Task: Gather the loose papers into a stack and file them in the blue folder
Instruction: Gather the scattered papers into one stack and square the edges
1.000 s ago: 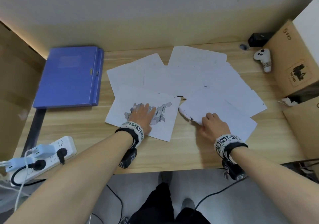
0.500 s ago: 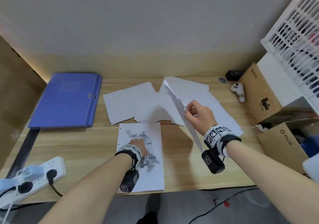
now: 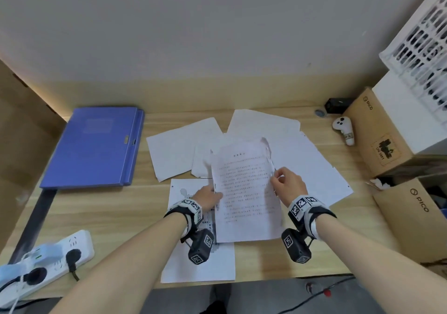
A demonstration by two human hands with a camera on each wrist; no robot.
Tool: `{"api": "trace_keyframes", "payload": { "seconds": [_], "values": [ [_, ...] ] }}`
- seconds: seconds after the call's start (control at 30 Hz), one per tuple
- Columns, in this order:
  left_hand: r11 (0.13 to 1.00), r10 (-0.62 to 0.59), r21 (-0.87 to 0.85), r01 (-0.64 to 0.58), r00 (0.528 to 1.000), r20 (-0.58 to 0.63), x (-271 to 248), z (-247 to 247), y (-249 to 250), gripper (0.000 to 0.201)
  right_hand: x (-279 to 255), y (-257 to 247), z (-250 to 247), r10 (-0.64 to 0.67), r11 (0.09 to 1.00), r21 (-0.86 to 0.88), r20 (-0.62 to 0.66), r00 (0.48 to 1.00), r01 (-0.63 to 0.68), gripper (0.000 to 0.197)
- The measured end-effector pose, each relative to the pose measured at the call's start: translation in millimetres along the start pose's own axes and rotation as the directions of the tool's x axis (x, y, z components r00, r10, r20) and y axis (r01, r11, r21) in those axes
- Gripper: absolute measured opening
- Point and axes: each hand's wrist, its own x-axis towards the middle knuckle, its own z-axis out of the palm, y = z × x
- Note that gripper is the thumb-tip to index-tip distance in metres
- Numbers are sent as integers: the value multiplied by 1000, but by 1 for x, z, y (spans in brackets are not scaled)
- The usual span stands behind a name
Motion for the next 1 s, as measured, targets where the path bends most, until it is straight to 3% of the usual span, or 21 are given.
{"api": "trace_keyframes", "payload": {
  "seconds": [0.03, 0.13, 0.27, 0.43, 0.57, 0.67, 0.87, 1.0],
  "values": [
    [1000, 5, 6, -5, 1000, -26, 3, 2, -1, 12, 2, 8, 6, 31, 999, -44, 31, 999, -30, 12],
    [993, -38, 105, 47, 995, -88, 8, 5, -14, 20, 3, 28, 25, 95, 981, -181, 100, 990, -76, 12],
    [978, -88, 197, 70, 993, 82, 6, 12, -26, 36, -2, 41, 39, 148, 950, -299, 172, 974, -92, 12],
    [963, -109, 263, 54, 973, 201, 9, 19, -22, 23, -1, 52, 40, 202, 918, -385, 240, 950, -98, 5],
    [938, -194, 334, 91, 937, 291, 20, 11, 7, 20, 13, 52, 24, 219, 900, -425, 241, 945, -100, 16],
    [922, -177, 380, 71, 951, 253, 42, -6, 40, 25, 39, 52, 0, 227, 889, -443, 205, 952, -116, 23],
    [911, -15, 411, -20, 997, 82, 115, -42, 109, 14, 112, 68, -58, 269, 888, -415, 125, 955, -196, 17],
    [819, 55, 572, -57, 998, 20, 178, -51, 138, 48, 161, 87, -79, 281, 895, -372, 39, 959, -247, 27]
  ]
}}
